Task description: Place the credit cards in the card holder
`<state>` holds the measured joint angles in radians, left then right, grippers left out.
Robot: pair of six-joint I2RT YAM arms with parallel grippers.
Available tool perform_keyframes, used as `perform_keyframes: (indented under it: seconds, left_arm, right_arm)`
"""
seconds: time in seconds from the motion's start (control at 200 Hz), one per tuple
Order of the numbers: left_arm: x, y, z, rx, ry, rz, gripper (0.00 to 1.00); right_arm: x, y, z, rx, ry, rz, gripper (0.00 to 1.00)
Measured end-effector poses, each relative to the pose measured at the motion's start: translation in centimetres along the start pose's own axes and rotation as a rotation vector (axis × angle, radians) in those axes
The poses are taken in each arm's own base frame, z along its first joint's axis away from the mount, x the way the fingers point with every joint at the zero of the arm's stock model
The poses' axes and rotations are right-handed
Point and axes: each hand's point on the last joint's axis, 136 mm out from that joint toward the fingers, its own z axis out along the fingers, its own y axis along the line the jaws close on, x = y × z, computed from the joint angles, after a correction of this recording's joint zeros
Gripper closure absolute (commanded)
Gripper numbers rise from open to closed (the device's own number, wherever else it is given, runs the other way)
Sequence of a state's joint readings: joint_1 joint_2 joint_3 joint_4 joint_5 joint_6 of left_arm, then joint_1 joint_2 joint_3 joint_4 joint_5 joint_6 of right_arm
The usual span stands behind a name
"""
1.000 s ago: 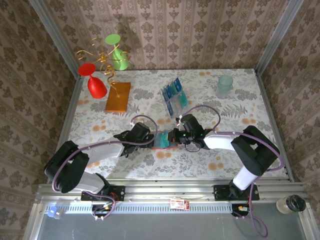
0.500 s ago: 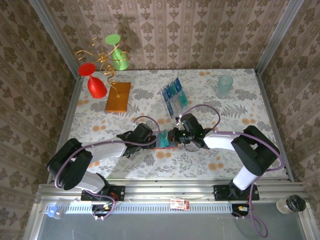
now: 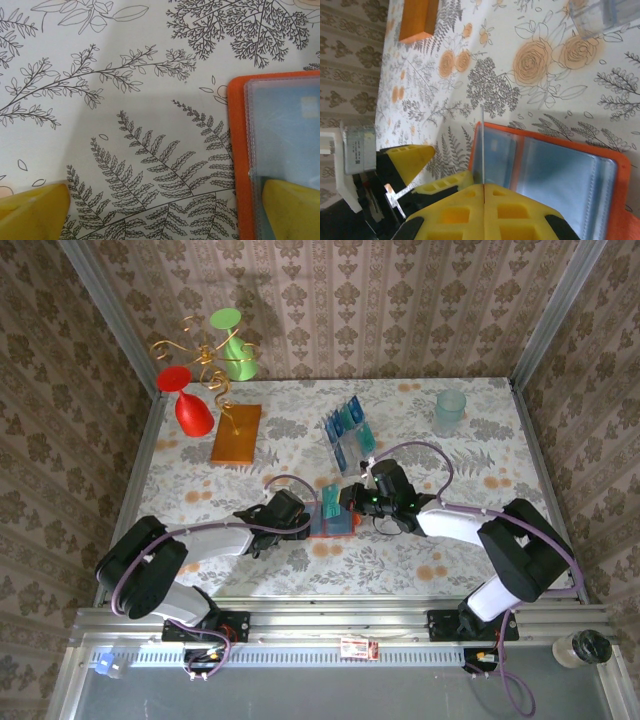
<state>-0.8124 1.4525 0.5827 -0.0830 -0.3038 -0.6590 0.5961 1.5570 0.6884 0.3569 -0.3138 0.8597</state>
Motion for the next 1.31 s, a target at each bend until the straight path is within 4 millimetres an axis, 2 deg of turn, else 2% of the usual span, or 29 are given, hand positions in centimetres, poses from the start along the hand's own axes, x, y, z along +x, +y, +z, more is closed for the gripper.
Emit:
perform_keyframes:
  seconds: [0.295,0.775,1.305]
  left_arm:
    - [0.0,0.0,0.0,0.000,-0.001,0.000,0.00]
    - [0.1,0.0,0.0,-0.002,-0.007,0.001,0.00]
    - [0.1,0.0,0.0,-0.003,-0.018,-0.005,0.00]
  right_arm:
    - [0.2,-0.8,0.8,-0.010,-0.029,0.030,1.00]
    - [1.8,-2.5,1.7,0.024,-0.038,0.064,1.00]
    - [1.8,-2.5,1.8,0.010,-0.060,0.085,1.00]
